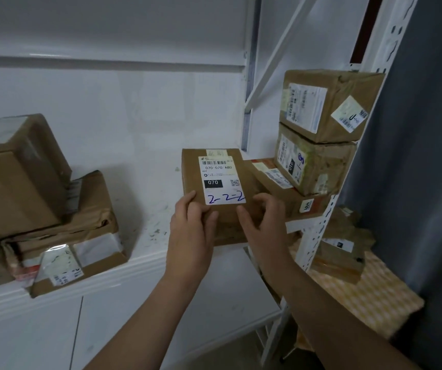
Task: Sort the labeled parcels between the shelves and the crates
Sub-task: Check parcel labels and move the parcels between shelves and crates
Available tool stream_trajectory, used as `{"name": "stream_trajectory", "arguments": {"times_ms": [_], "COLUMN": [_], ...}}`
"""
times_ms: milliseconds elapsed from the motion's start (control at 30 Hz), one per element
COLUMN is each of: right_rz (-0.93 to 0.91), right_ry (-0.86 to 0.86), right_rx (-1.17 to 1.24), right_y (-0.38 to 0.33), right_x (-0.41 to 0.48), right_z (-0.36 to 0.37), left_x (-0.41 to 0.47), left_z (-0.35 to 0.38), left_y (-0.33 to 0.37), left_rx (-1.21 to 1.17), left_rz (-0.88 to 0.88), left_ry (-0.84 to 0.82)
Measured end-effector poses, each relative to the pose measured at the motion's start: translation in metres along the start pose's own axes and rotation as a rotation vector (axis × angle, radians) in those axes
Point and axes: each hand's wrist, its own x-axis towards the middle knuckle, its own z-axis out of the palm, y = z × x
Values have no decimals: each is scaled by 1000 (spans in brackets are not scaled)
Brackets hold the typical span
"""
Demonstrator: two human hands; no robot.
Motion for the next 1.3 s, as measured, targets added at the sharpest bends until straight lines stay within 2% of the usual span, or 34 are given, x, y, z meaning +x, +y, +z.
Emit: {"name": "stream_trajectory", "arguments": {"times_ms": [100, 200, 300, 433, 533, 733, 1300], "right_rz": [50, 112, 183, 210, 175, 12, -14], "right_ry": [-94, -182, -181, -185, -129, -105, -138], "right_rx": [267, 361, 397, 547, 614, 548, 549], "right_y": [-4, -2, -1, -6, -16, -35, -37], "right_x": [-11, -20, -26, -28, -26, -21, -26], "right_z": [-4, -8, -9, -11, -9, -14, -11], "left_x": [-10, -12, -11, -3, 7, 9, -6], "left_z": [-6, -13, -19, -30, -35, -43, -41], "left_y": [-1, -1, -3, 0, 6, 17, 14], "left_rx": [-127, -207, -184, -541, -646, -647, -680], "left_rz": [-38, -172, -164, -240, -207, -118, -144], "left_ry": [37, -34, -96, -120, -120, -136, -58]}}
